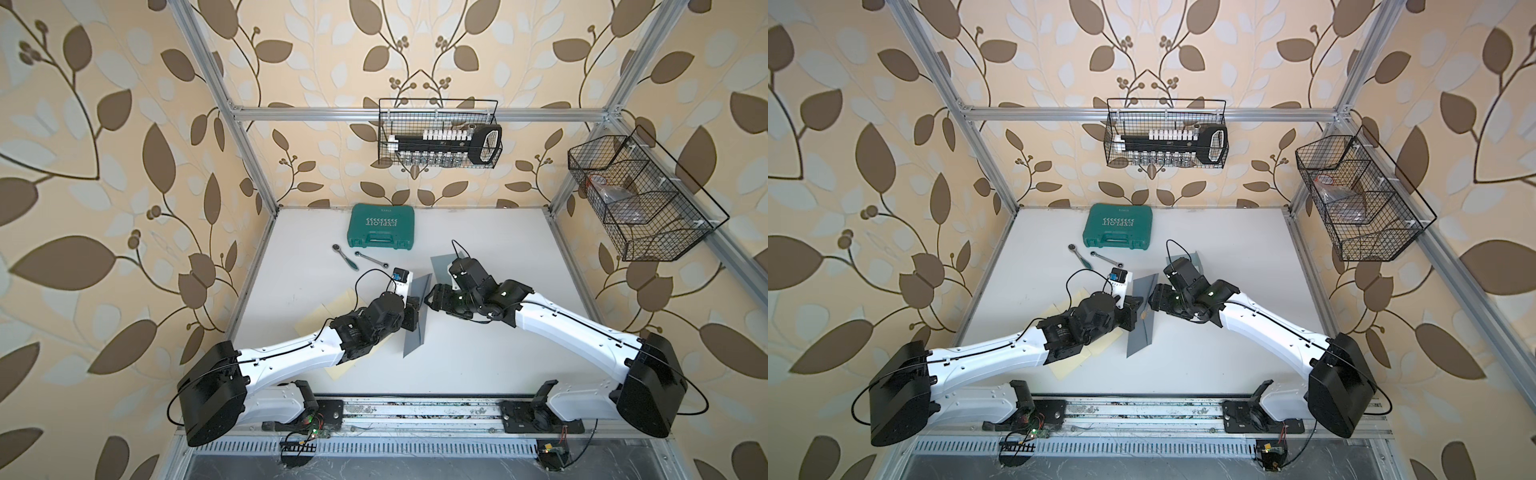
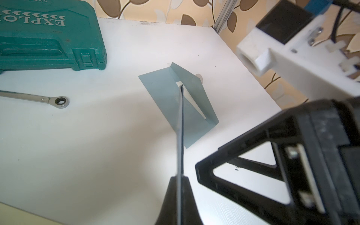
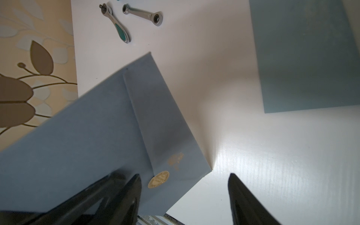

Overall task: Open the envelope
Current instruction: Open the envelope flap on the envelope.

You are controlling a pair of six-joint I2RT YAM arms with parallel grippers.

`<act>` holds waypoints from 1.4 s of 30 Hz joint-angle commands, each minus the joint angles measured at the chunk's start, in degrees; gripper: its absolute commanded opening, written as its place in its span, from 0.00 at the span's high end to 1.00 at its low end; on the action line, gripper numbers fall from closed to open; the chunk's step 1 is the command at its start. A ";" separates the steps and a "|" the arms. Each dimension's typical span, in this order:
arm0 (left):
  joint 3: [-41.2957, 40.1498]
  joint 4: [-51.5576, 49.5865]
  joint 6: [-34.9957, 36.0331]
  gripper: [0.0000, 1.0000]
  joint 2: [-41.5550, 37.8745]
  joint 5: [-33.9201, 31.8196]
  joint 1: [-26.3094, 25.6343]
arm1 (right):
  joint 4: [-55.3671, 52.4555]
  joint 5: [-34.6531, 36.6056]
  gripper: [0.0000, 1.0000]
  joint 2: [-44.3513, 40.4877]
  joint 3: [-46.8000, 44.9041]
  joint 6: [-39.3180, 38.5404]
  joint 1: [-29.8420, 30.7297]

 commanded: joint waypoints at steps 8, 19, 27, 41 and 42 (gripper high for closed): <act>-0.12 1.65 -1.78 1.00 -0.66 -0.21 -0.50 | -1.09 -0.55 0.30 2.49 2.97 4.96 0.28; -0.29 1.47 -1.20 1.00 -0.74 -0.25 -0.50 | -0.97 -0.76 0.30 3.99 3.66 5.50 0.36; -0.21 1.09 -1.44 1.00 -0.57 -0.38 -0.50 | -2.44 1.80 0.33 4.42 5.06 3.99 1.46; 0.10 0.93 -1.35 1.00 -0.43 -0.11 -0.50 | -7.52 8.69 0.33 6.20 8.98 2.23 4.62; 0.08 0.88 -1.42 1.00 -0.48 -0.12 -0.50 | -7.40 8.69 0.33 6.20 8.88 2.30 4.62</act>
